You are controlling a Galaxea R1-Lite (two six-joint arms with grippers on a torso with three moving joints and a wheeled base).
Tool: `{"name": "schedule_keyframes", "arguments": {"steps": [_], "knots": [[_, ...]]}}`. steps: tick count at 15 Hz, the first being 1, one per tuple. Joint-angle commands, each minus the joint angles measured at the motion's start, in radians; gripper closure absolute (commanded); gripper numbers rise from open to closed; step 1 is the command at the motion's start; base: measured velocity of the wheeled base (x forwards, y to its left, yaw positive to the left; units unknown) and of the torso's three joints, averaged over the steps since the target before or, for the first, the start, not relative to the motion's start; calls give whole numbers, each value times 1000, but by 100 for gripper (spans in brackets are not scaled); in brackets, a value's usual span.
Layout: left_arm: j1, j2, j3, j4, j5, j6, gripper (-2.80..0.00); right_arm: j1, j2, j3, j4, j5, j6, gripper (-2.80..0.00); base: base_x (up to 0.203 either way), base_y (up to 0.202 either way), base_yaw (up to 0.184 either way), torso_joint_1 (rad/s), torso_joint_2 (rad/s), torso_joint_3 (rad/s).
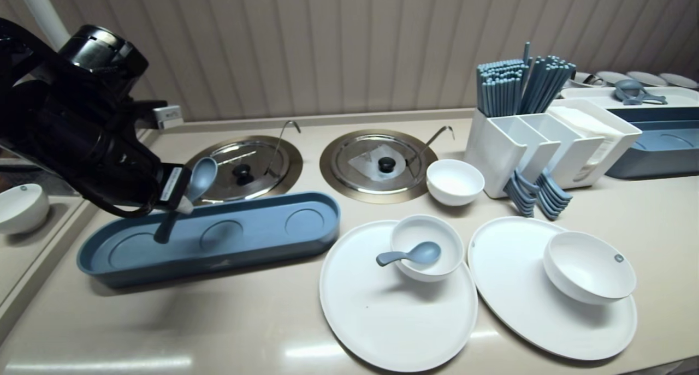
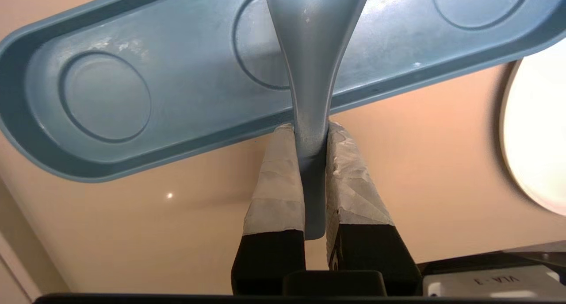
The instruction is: Pick the spoon and place it in the bowl
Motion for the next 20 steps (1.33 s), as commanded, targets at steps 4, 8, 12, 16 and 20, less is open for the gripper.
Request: {"name": "schedule_keyframes", "arguments": {"steps": [4, 8, 12, 16, 20], "knots": [[0, -2, -3, 3, 1, -1, 0, 0, 1, 0, 0, -1, -1, 0, 0, -184, 1, 1, 3, 2], [-36, -27, -18, 5, -13, -9, 0, 0, 1, 0, 0, 0, -1, 0, 0, -194, 3, 3, 3, 5], [-88, -54, -19, 5, -13, -34, 0, 0, 1, 0, 0, 0, -1, 0, 0, -194, 2, 1, 3, 5], [-88, -56, -19, 5, -13, -34, 0, 0, 1, 0, 0, -1, -2, 0, 0, -196, 3, 3, 1, 1], [-89, -56, -19, 5, -13, -34, 0, 0, 1, 0, 0, 0, -2, 0, 0, -196, 1, 0, 1, 2]]}}
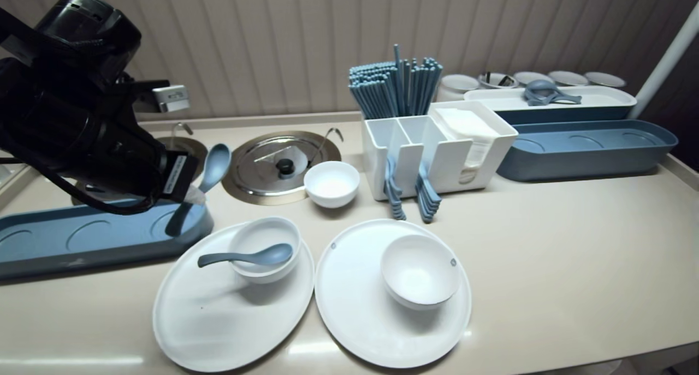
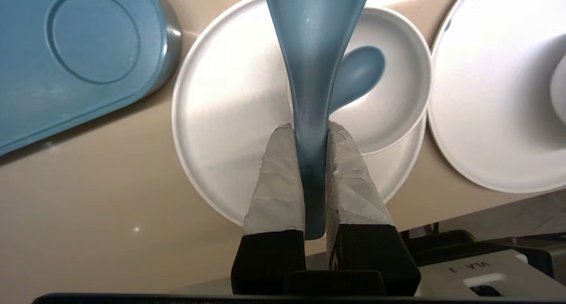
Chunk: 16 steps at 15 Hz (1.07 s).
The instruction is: Pick the spoon and place it in the bowl
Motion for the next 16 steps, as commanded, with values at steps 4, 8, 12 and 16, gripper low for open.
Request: {"name": "schedule_keyframes", "arguments": {"steps": [4, 8, 12, 16], "knots": [[0, 1, 2, 7, 1, -1, 0, 0, 1, 0, 0, 0, 0, 0, 0, -196, 3, 0, 2, 3], [-9, 27, 7, 5, -7, 1, 0, 0, 1, 0, 0, 0, 0, 0, 0, -193, 2, 2, 1, 2], [-32, 56, 8, 5, -16, -2, 0, 0, 1, 0, 0, 0, 1, 0, 0, -196, 2, 4, 4, 3], [-32, 49, 3, 4, -16, -14, 0, 0, 1, 0, 0, 0, 1, 0, 0, -197, 0, 3, 2, 3]]}}
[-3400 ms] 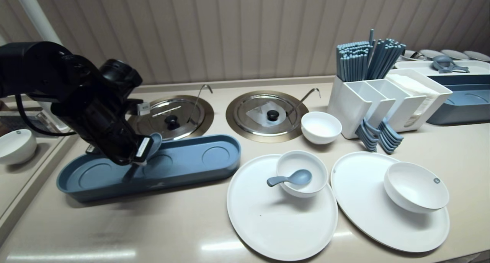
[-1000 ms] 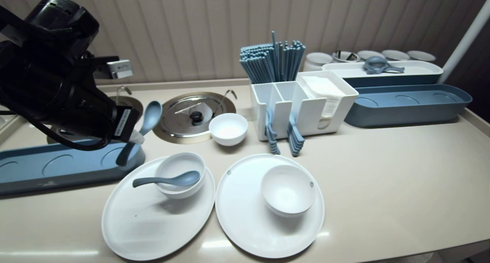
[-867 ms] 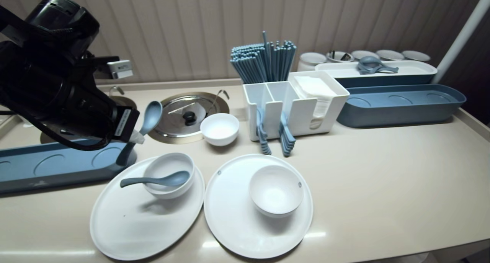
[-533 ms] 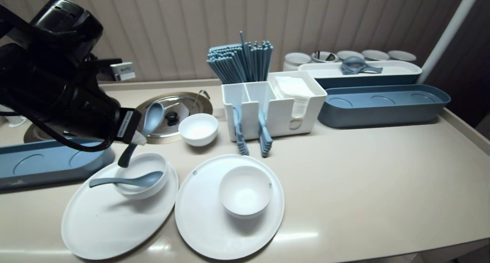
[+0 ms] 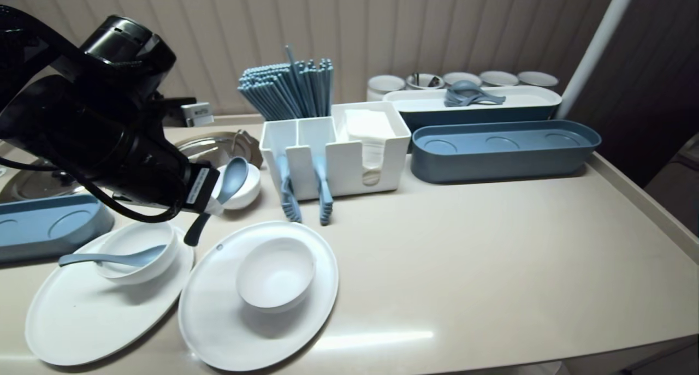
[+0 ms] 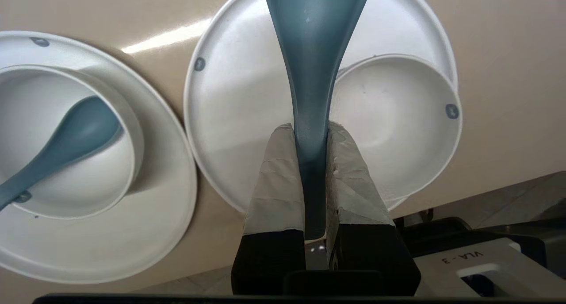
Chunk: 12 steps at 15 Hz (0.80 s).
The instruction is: Pick the spoon and place it in the bowl
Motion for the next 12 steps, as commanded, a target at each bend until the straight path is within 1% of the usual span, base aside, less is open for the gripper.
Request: {"name": "schedule_keyframes", "arguments": {"steps": [1, 3, 7, 8, 9, 12], "knots": [[-3, 0, -7, 2, 1, -13, 0, 0, 1, 0, 0, 0, 0, 0, 0, -192, -1, -2, 5, 4], [-9, 2, -7, 1, 1, -13, 0, 0, 1, 0, 0, 0, 0, 0, 0, -136, -3, 2, 3, 0], [-45, 42, 4, 9, 1, -13, 0, 0, 1, 0, 0, 0, 0, 0, 0, 0, 0, 0, 0, 0], [-47, 50, 8, 34, 2, -9, 0, 0, 1, 0, 0, -1, 0, 0, 0, 0, 0, 0, 0, 0], [-48, 54, 6, 76, 2, 3, 0, 0, 1, 0, 0, -1, 0, 0, 0, 0, 0, 0, 0, 0], [-67, 59, 11, 184, 0, 80, 0, 0, 1, 0, 0, 0, 0, 0, 0, 0, 0, 0, 0, 0]]}}
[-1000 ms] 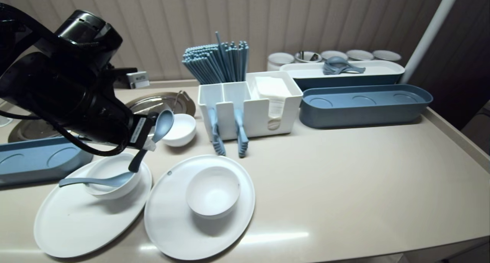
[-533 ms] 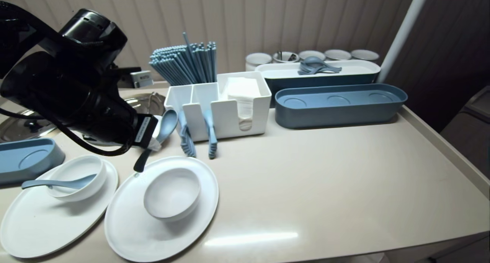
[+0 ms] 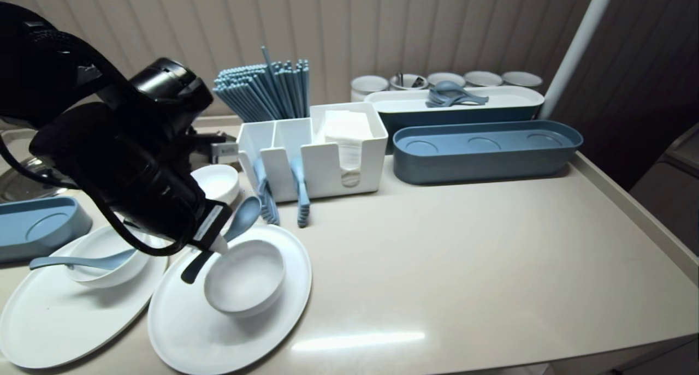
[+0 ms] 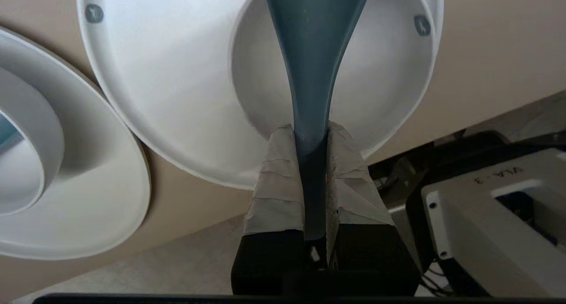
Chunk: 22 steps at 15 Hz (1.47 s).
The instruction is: Pick the spoon and place it in the bowl
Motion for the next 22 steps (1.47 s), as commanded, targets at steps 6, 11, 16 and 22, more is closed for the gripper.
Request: {"name": "schedule_keyframes", "arguments": {"steps": [6, 11, 16, 22], "knots": [[-16, 35, 24, 103, 3, 62, 0, 0, 1, 0, 0, -1, 0, 0, 0, 0, 0, 0, 0, 0], [-29, 66, 48, 103, 5, 80, 0, 0, 1, 0, 0, -1, 0, 0, 0, 0, 0, 0, 0, 0], [-29, 79, 52, 103, 9, 72, -27, 0, 1, 0, 0, -2, 1, 0, 0, 0, 0, 0, 0, 0], [-30, 80, 57, 101, 14, 72, -280, 0, 0, 0, 0, -1, 1, 0, 0, 0, 0, 0, 0, 0]]}}
